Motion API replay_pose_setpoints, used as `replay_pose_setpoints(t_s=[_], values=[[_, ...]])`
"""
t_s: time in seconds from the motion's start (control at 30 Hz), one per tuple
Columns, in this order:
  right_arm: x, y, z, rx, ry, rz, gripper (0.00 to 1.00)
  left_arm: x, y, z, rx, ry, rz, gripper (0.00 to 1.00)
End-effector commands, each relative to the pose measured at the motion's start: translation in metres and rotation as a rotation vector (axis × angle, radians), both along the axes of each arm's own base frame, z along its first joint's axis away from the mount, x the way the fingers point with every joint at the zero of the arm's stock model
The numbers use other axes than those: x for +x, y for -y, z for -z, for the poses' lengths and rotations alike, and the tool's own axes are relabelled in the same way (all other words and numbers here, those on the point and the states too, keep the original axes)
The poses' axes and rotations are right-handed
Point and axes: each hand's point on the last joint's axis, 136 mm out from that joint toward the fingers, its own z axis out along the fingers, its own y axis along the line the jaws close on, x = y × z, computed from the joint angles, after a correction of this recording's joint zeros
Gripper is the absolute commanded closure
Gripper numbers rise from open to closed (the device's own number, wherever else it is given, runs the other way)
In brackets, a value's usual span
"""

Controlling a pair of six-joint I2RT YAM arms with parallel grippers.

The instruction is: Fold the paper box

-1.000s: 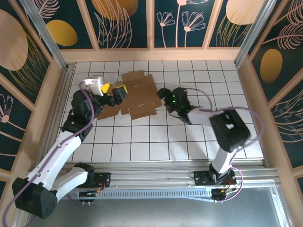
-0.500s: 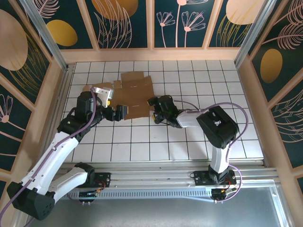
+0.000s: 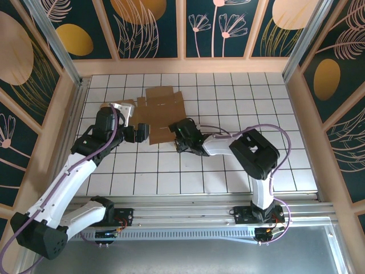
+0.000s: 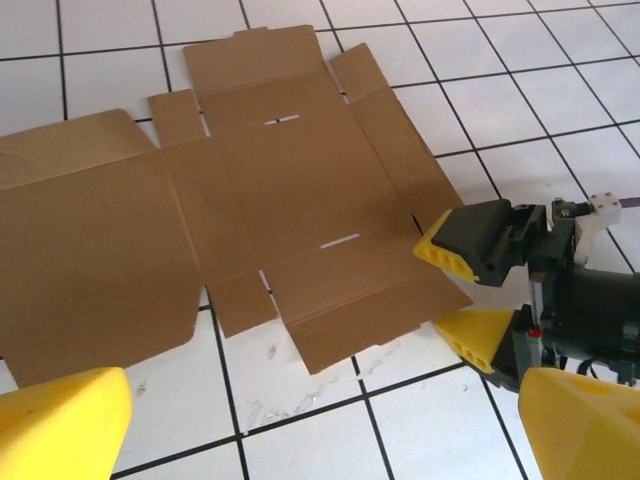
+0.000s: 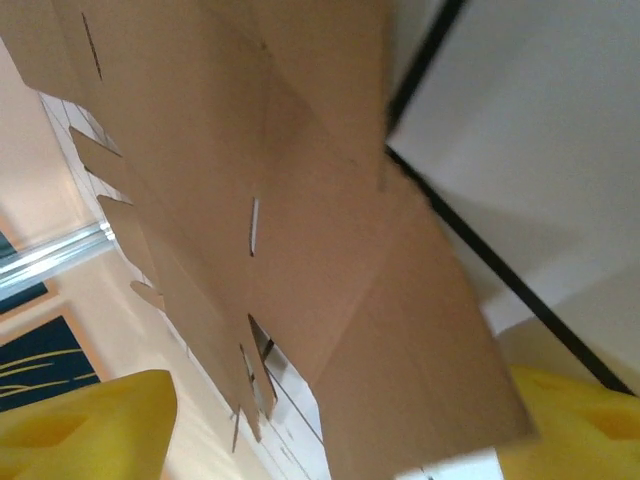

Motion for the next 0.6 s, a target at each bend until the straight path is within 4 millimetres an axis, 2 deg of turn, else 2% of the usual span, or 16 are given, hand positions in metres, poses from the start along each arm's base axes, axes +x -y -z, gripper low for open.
replay_pose_setpoints(t_s=[0.0,0.1,0.27,0.37,0.47,0.53,0.57], values=[[0.018,0.003,0.005,-0.022,0.039,0.073,0.43,-0.001,-0.011,-0.014,0.008,0.033,-0.056,0.01],[0.023,0.012,0.0,-0.041,0.089,0.097,0.72,0.0,-0.014,-0.014,-0.005,0.035,-0.089,0.01],[0.029,0.057,-0.004,-0.195,0.151,0.113,1.0,0.009,-0.015,-0.01,-0.031,0.006,-0.151,0.03],[0.037,0.087,-0.009,-0.267,0.208,0.011,1.0,0.018,-0.009,-0.007,-0.06,-0.032,-0.166,0.04],[0.045,0.11,-0.019,-0.344,0.31,-0.264,1.0,0.026,0.007,-0.004,-0.09,-0.084,-0.122,0.05],[0.046,0.137,-0.02,-0.441,0.341,-0.436,1.0,0.032,0.018,0.002,-0.096,-0.124,-0.086,0.05],[0.048,0.158,-0.02,-0.514,0.342,-0.506,1.0,0.035,0.023,0.004,-0.101,-0.138,-0.067,0.06]])
